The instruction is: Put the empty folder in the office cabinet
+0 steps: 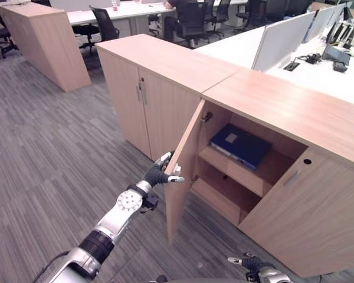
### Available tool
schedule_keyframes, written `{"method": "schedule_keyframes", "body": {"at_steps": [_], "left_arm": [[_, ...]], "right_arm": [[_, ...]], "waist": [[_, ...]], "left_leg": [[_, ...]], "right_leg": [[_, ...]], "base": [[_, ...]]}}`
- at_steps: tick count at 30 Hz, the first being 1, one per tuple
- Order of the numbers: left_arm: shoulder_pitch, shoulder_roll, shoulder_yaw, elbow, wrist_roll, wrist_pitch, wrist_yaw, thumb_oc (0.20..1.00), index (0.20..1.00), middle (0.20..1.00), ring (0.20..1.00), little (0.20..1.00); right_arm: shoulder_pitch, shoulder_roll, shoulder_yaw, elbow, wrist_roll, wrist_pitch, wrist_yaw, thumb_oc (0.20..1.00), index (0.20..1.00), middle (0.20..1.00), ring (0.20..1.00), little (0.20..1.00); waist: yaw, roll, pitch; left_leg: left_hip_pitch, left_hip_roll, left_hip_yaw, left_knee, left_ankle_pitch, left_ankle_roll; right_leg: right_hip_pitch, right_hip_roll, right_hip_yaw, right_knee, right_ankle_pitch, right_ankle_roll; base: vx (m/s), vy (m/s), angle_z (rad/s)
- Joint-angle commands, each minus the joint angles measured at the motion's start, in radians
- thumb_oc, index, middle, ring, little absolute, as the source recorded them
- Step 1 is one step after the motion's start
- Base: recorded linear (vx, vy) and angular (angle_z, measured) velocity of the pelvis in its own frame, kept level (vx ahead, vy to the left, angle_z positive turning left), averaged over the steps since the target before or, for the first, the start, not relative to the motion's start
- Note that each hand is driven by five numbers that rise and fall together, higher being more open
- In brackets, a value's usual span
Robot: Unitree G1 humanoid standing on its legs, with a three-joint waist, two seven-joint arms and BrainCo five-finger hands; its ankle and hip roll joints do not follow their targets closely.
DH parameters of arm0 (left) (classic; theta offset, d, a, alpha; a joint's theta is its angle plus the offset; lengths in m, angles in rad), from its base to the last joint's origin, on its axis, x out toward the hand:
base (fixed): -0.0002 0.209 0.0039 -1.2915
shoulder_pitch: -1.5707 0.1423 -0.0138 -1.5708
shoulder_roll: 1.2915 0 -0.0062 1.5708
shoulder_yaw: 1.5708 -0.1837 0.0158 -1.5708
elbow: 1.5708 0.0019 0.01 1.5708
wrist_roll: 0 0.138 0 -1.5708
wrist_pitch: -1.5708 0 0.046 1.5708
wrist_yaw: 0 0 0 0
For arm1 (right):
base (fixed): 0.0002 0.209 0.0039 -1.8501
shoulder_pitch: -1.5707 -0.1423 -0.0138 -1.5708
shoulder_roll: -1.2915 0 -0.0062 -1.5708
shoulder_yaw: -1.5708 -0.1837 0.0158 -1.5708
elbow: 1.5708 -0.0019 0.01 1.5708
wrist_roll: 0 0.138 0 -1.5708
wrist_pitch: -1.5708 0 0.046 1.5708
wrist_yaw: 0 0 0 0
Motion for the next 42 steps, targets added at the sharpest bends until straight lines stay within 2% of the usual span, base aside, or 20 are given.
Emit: {"method": "schedule_keyframes", "body": {"at_steps": [1,7,14,16,19,21,23,28,29,30,32,35,36,38,39,40,41,42], "left_arm": [[-0.082,-0.083,-0.004,0.048,-0.002,0.026,-0.063,1.000,1.000,1.000,1.000,1.000],[-0.076,-0.069,-0.025,0.029,0.013,0.034,-0.089,1.000,1.000,1.000,1.000,1.000],[-0.066,-0.076,0.001,0.075,0.039,0.032,-0.081,1.000,1.000,1.000,1.000,1.000],[-0.066,-0.077,0.005,0.082,0.041,0.032,-0.079,1.000,1.000,1.000,1.000,1.000],[-0.058,-0.086,0.017,0.097,0.042,0.032,-0.076,1.000,1.000,1.000,1.000,1.000],[-0.055,-0.088,0.018,0.096,0.040,0.033,-0.077,1.000,1.000,1.000,1.000,1.000],[-0.046,-0.100,0.023,0.100,0.033,0.038,-0.078,1.000,1.000,1.000,1.000,1.000],[-0.042,-0.116,0.027,0.119,0.043,0.041,-0.072,1.000,1.000,1.000,1.000,1.000],[-0.037,-0.115,0.031,0.130,0.074,0.044,-0.065,1.000,1.000,1.000,1.000,1.000],[-0.036,-0.115,0.031,0.130,0.074,0.044,-0.065,1.000,1.000,1.000,1.000,1.000],[-0.025,-0.115,0.046,0.161,0.099,0.051,-0.051,1.000,1.000,1.000,1.000,1.000],[-0.018,-0.112,0.065,0.188,0.123,0.054,-0.036,1.000,1.000,1.000,1.000,1.000],[-0.011,-0.101,0.093,0.216,0.145,0.057,-0.015,1.000,1.000,1.000,1.000,1.000],[-0.007,-0.093,0.108,0.227,0.151,0.058,-0.006,1.000,1.000,1.000,1.000,1.000],[0.002,-0.067,0.153,0.249,0.173,0.059,0.024,1.000,1.000,1.000,1.000,1.000],[0.002,-0.051,0.182,0.262,0.184,0.061,0.042,1.000,1.000,1.000,1.000,1.000],[0.001,-0.051,0.182,0.262,0.185,0.061,0.042,1.000,1.000,1.000,1.000,1.000],[-0.012,-0.032,0.217,0.286,0.196,0.061,0.065,1.000,1.000,1.000,1.000,1.000]], "right_arm": [[-0.072,0.015,0.024,0.057,0.023,-0.014,-0.003,1.000,1.000,1.000,1.000,1.000],[-0.067,0.028,0.027,0.072,0.023,-0.018,0.004,1.000,1.000,1.000,1.000,1.000],[-0.044,0.026,0.022,0.098,0.026,-0.025,0.002,1.000,1.000,1.000,1.000,1.000],[-0.041,0.025,0.020,0.101,0.029,-0.027,0.003,1.000,1.000,1.000,1.000,1.000],[-0.026,0.017,0.019,0.116,0.037,-0.032,0.005,1.000,1.000,1.000,1.000,1.000],[-0.021,0.013,0.018,0.128,0.037,-0.032,0.005,1.000,1.000,1.000,1.000,1.000],[-0.006,0.006,0.016,0.152,0.039,-0.030,0.006,1.000,1.000,1.000,1.000,1.000],[0.012,-0.005,0.005,0.169,0.059,-0.035,0.003,1.000,1.000,1.000,1.000,1.000],[0.021,-0.018,-0.015,0.177,0.085,-0.041,-0.003,1.000,1.000,1.000,1.000,1.000],[0.021,-0.018,-0.015,0.176,0.085,-0.041,-0.003,1.000,1.000,1.000,1.000,1.000],[0.029,-0.032,-0.028,0.186,0.091,-0.042,-0.008,1.000,1.000,1.000,1.000,1.000],[0.036,-0.043,-0.035,0.187,0.091,-0.042,-0.011,1.000,1.000,1.000,1.000,1.000],[0.038,-0.058,-0.043,0.182,0.090,-0.044,-0.014,1.000,1.000,1.000,1.000,1.000],[0.040,-0.064,-0.044,0.177,0.087,-0.044,-0.016,1.000,1.000,1.000,1.000,1.000],[0.036,-0.085,-0.047,0.166,0.080,-0.042,-0.017,1.000,1.000,1.000,1.000,1.000],[0.031,-0.099,-0.044,0.159,0.076,-0.039,-0.017,1.000,1.000,1.000,1.000,1.000],[0.030,-0.099,-0.044,0.159,0.076,-0.038,-0.017,1.000,1.000,1.000,1.000,1.000],[0.026,-0.108,-0.044,0.149,0.078,-0.036,-0.016,1.000,1.000,1.000,1.000,1.000]], "waist": [[-0.038,0.033,0.001],[-0.048,0.025,0.012],[-0.074,0.025,0.009],[-0.079,0.027,0.009],[-0.106,0.040,0.007],[-0.111,0.047,0.007],[-0.132,0.062,0.005],[-0.156,0.081,0.007],[-0.173,0.086,0.011],[-0.173,0.087,0.011],[-0.184,0.089,0.014],[-0.187,0.091,0.019],[-0.185,0.085,0.026],[-0.182,0.083,0.032],[-0.167,0.079,0.044],[-0.144,0.070,0.056],[-0.148,0.070,0.055],[-0.129,0.052,0.062]], "left_leg": [[-0.006,0.030,-0.057,0.003,-0.135,-0.009],[0.012,0.076,-0.001,0.005,-0.130,-0.028],[0.044,0.154,0.068,0.007,-0.115,-0.073],[0.051,0.169,0.078,0.008,-0.111,-0.083],[0.075,0.223,0.106,0.012,-0.094,-0.112],[0.081,0.239,0.113,0.012,-0.088,-0.121],[0.094,0.281,0.134,0.021,-0.071,-0.145],[0.101,0.340,0.160,0.048,-0.050,-0.176],[0.099,0.378,0.173,0.078,-0.037,-0.192],[0.099,0.380,0.173,0.079,-0.037,-0.193],[0.103,0.416,0.184,0.121,-0.019,-0.207],[0.099,0.447,0.185,0.170,-0.004,-0.220],[0.086,0.476,0.180,0.234,0.014,-0.224],[0.079,0.486,0.171,0.273,0.011,-0.219],[0.048,0.484,0.106,0.363,0.008,-0.201],[-0.001,0.446,0.021,0.400,-0.016,-0.167],[-0.011,0.446,0.014,0.411,-0.021,-0.164],[-0.084,0.365,-0.090,0.437,-0.092,-0.125]], "right_leg": [[0.108,-0.047,-0.060,-0.019,0.078,0.078],[0.096,-0.005,-0.042,-0.054,0.042,0.072],[0.080,0.081,0.033,-0.108,-0.063,0.032],[0.077,0.095,0.044,-0.108,-0.075,0.025],[0.074,0.154,0.082,-0.108,-0.117,-0.005],[0.074,0.170,0.091,-0.108,-0.128,-0.014],[0.074,0.216,0.111,-0.108,-0.158,-0.039],[0.072,0.276,0.143,-0.108,-0.193,-0.073],[0.073,0.314,0.164,-0.108,-0.213,-0.096],[0.073,0.315,0.164,-0.108,-0.213,-0.097],[0.077,0.352,0.183,-0.108,-0.232,-0.118],[0.082,0.376,0.199,-0.108,-0.242,-0.135],[0.088,0.396,0.213,-0.108,-0.251,-0.150],[0.092,0.404,0.224,-0.108,-0.253,-0.156],[0.098,0.418,0.255,-0.108,-0.258,-0.169],[0.100,0.419,0.276,-0.108,-0.259,-0.176],[0.098,0.417,0.272,-0.108,-0.259,-0.175],[0.101,0.415,0.289,-0.108,-0.261,-0.177]], "base": [[-0.01,-0.076,-0.18],[0.01,-0.109,-0.38],[0.03,-0.165,-0.50],[0.04,-0.177,-0.47],[0.06,-0.224,-0.48],[0.05,-0.171,-0.47],[0.06,-0.237,-0.44],[0.05,-0.199,-0.39],[0.07,-0.272,-0.27],[0.09,-0.340,-0.16],[0.07,-0.240,-0.15],[0.04,-0.157,-0.19],[0.04,-0.193,-0.31],[0.03,-0.149,-0.39],[0.00,-0.144,-0.51],[-0.01,-0.094,-0.57],[-0.05,-0.069,-0.65],[-0.03,-0.033,-0.56]]}}
